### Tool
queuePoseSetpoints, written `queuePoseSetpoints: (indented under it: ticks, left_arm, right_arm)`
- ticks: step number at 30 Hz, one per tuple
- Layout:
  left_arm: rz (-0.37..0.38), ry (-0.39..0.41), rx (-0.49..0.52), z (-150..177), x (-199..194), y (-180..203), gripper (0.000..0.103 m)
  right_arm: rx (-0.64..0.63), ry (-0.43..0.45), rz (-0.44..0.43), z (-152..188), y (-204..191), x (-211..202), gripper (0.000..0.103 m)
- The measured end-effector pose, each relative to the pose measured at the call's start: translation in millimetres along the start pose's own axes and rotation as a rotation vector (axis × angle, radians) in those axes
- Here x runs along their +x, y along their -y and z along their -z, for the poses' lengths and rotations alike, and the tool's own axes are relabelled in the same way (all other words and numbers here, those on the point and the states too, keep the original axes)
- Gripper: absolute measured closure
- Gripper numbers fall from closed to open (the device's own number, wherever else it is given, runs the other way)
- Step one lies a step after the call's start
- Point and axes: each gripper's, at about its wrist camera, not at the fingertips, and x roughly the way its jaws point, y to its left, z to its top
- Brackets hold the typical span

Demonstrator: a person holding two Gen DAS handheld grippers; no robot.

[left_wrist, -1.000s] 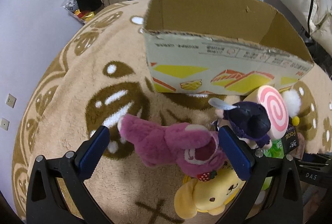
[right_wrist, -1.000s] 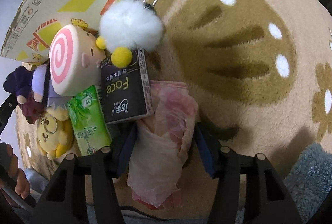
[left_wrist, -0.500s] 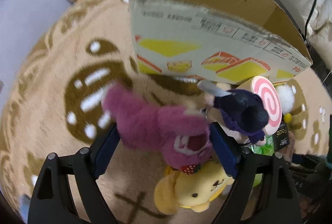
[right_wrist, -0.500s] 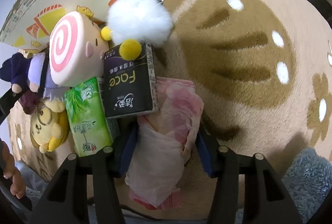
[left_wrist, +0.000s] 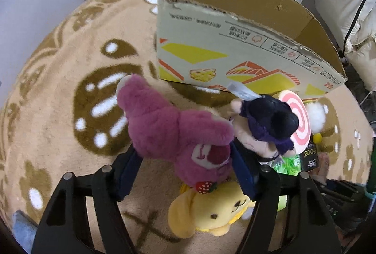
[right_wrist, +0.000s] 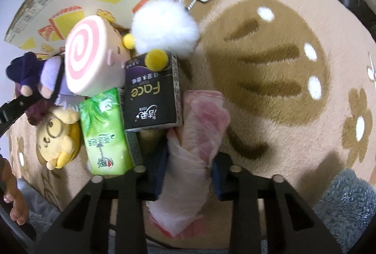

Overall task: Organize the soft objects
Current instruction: 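Lower the left tool onto the pink plush bear while the right tool lowers onto the pink wrapped item, then close both tools and lift the pink bear and pink wrapped item over the box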

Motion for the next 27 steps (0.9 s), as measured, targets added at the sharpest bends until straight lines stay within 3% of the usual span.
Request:
queuePoseSetpoints:
  ticks: [3,15,27]
  left_arm:
    - [-0.022,0.037,0.002,7.0,-14.9,0.8,0.032]
    - [-0.133,0.224,-0.005,24.2,-74.2,-0.8,0.032]
    - [-0.180,0.409,-0.040,30.5,-125.0,-4.2,0.032]
  right_arm:
    - [-0.036,0.041,0.003,2.0,-5.6,-14.2,0.084]
    - [-0.088,0.271,-0.041,17.0,-16.7,-75.2,0.086]
    - [-0.085,0.536,-0.172,28.3,-7.3,-122.2,0.086]
